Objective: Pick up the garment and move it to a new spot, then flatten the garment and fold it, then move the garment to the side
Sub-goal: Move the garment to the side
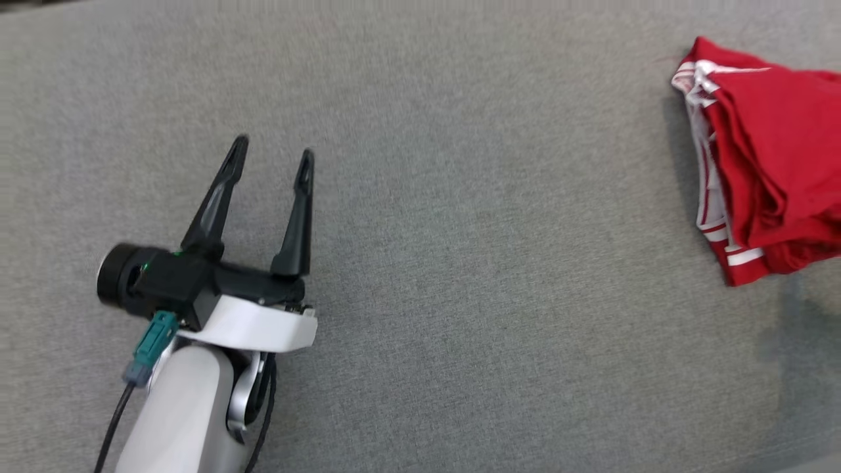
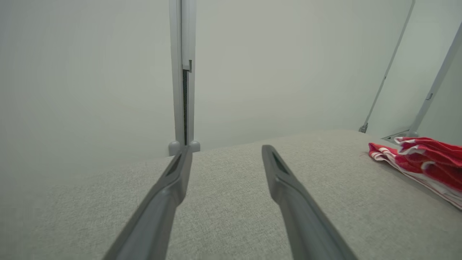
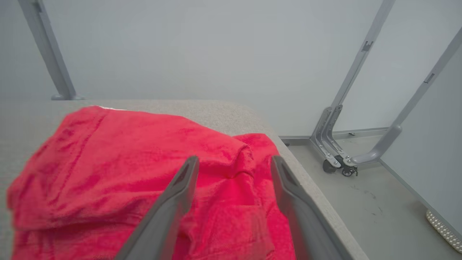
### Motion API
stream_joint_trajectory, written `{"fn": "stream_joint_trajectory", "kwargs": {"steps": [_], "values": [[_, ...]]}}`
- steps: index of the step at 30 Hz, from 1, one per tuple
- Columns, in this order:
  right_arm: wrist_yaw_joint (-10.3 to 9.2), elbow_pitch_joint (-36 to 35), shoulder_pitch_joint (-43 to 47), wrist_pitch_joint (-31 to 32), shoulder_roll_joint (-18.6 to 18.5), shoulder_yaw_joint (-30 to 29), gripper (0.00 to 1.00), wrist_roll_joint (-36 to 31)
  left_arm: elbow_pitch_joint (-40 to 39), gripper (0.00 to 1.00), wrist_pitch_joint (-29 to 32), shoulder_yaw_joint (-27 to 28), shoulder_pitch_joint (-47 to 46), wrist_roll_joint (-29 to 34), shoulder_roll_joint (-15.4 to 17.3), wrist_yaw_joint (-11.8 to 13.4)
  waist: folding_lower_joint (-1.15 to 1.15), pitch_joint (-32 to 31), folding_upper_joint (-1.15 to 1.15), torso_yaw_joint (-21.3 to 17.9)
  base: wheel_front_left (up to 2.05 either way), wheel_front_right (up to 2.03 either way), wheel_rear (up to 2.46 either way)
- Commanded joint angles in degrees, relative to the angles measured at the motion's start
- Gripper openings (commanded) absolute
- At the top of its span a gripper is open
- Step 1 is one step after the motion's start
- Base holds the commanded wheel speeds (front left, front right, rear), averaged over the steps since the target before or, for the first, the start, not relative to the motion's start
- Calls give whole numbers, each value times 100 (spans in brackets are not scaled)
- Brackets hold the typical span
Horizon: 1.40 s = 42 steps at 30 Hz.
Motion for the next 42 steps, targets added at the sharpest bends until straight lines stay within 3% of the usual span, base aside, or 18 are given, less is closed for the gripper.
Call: {"fn": "stream_joint_trajectory", "kwargs": {"steps": [1, 7, 16, 32, 42], "values": [[-12, -280, 227, -46, 211, -78, 100, -118, 32, 100, -27, 75, 154, -64, 3, 78, 0, -377, 0, 44, 0, 0, 0], [-12, -1579, 1024, 216, 1011, -120, 100, -640, 184, 100, -55, 242, 664, -252, -41, 202, 0, -921, 0, 345, 0, 0, 0], [-12, -2603, 1623, 900, 1622, 103, 100, -1041, 350, 100, -68, 443, 1172, -353, -22, 234, 0, -1517, 0, 943, 0, 0, 0], [-12, -2959, 2639, 1541, 1904, -61, 100, -1249, 652, 100, -70, 460, 1945, -235, 30, 22, 0, -2602, 0, 1246, 0, 0, 0], [-9, -3196, 2898, 1771, 1988, -94, 100, -1324, 775, 100, -64, 452, 2119, -185, 33, 8, 0, -2797, 0, 1326, 0, 0, 0]]}}
